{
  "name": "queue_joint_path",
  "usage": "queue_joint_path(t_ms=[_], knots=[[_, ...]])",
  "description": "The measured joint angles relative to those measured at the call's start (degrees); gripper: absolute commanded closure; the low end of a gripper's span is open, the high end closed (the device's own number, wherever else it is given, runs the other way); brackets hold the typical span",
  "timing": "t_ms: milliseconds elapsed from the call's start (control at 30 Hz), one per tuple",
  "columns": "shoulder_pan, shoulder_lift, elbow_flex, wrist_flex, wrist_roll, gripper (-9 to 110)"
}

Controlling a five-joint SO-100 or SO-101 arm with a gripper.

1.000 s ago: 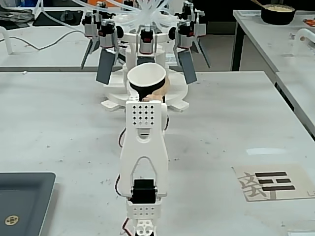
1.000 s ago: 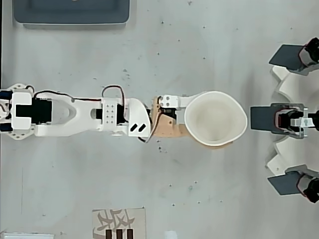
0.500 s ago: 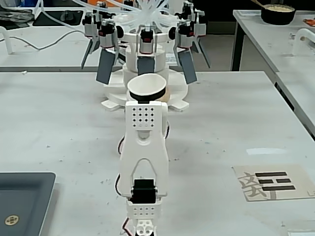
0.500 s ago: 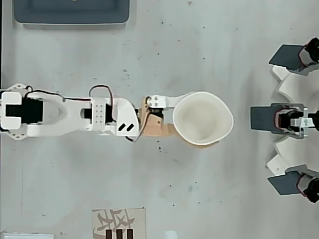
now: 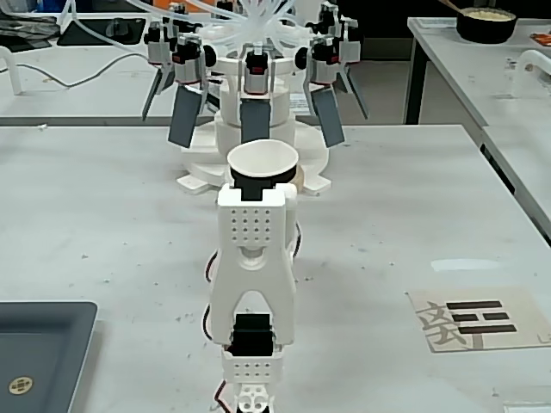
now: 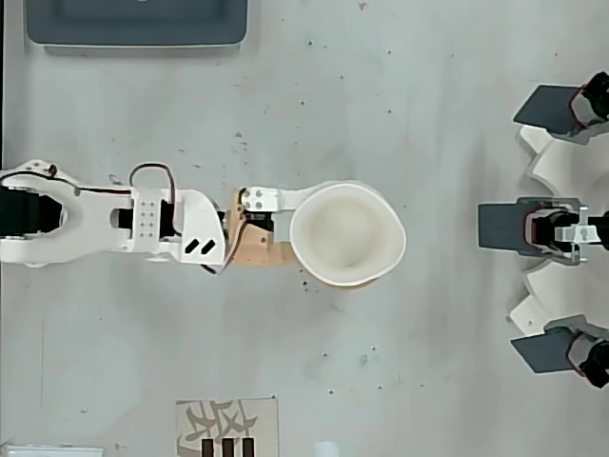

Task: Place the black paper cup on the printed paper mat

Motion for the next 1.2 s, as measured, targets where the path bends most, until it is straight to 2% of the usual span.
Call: queue_joint_path(t_ms=[567, 1200], knots=[[3.6, 20.8, 21.7, -2.5, 0.1, 96], [25.8, 25.3, 22.1, -2.5, -0.2, 94]])
